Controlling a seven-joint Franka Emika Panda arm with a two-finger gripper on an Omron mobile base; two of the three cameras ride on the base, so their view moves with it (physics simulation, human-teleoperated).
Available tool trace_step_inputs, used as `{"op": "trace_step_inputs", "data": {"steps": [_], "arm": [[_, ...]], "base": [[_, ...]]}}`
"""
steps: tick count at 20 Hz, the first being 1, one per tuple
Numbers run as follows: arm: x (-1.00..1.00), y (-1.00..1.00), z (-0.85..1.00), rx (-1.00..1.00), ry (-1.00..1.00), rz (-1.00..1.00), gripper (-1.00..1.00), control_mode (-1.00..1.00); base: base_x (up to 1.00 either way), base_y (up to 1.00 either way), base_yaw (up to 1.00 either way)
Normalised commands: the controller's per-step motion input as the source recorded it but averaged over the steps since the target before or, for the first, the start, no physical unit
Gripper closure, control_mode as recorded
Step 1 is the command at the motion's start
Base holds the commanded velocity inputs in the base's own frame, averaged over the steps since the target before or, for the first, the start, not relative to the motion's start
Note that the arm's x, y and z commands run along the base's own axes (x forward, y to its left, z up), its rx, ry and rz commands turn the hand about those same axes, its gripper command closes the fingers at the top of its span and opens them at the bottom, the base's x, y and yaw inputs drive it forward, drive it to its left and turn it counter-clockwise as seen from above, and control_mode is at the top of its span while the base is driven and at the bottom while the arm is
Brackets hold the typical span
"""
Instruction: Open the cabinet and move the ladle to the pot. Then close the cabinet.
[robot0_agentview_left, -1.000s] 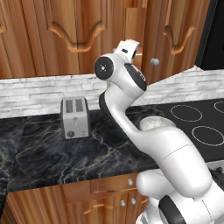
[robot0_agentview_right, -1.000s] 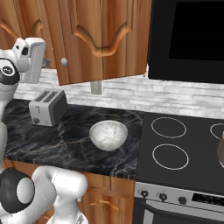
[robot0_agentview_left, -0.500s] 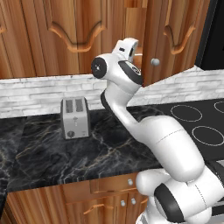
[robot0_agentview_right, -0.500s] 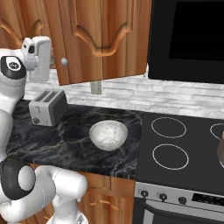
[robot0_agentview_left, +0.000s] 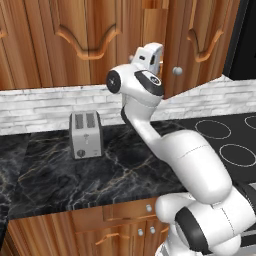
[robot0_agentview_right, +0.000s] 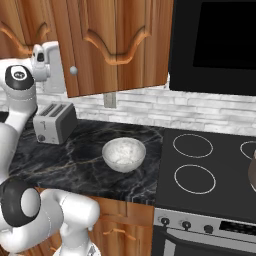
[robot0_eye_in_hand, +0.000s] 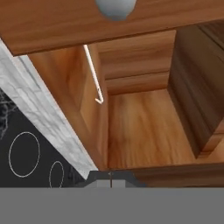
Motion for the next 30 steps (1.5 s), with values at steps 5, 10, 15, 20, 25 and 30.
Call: {"op": "trace_step_inputs", "data": {"steps": [5,10,15,20,25,30], "arm": [[-0.01,-0.40,0.01,-0.09,-0.04,-0.09,1.00,-1.00],[-0.76,-0.48,0.13,-0.11,-0.12,-0.15,1.00,-1.00],[-0.98,-0.60,0.16,-0.09,-0.12,-0.21,1.00,-1.00],[-0.71,-0.56,0.17,-0.07,-0.11,-0.22,1.00,-1.00],[-0.51,-0.49,0.41,0.00,-0.06,-0.19,1.00,-1.00],[-0.33,-0.42,0.30,0.00,-0.07,-0.15,1.00,-1.00]], "base": [[0.00,0.00,0.00],[0.00,0.00,0.00],[0.00,0.00,0.00],[0.00,0.00,0.00],[0.00,0.00,0.00],[0.00,0.00,0.00]]}}
